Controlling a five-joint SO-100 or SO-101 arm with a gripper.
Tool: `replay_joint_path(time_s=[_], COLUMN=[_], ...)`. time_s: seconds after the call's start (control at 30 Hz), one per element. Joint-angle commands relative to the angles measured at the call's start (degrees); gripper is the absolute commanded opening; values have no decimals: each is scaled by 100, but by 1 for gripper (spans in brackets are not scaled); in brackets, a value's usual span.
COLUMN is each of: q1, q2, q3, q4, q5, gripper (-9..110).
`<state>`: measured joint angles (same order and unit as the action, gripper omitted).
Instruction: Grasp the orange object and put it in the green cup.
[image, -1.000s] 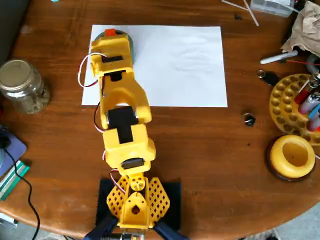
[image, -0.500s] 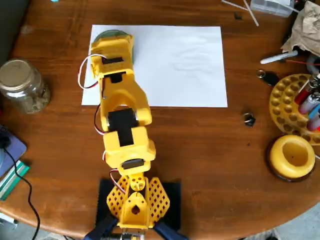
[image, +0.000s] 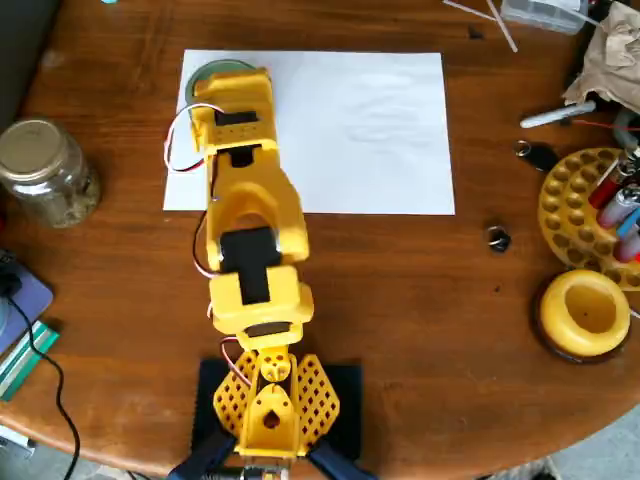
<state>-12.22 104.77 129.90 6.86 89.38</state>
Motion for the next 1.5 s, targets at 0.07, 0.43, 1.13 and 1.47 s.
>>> replay_joint_path(time_s=[0.07,0.43,1.13,1.47], q1=[747,1749,1134,896], q2=[1441,5159,8191,8200], q3=[-264,1951,4755,4755], q4=[1591,1960,3753,5159], q5=[-1450,-6425,-8824,-8833], gripper=[0,0,0,0])
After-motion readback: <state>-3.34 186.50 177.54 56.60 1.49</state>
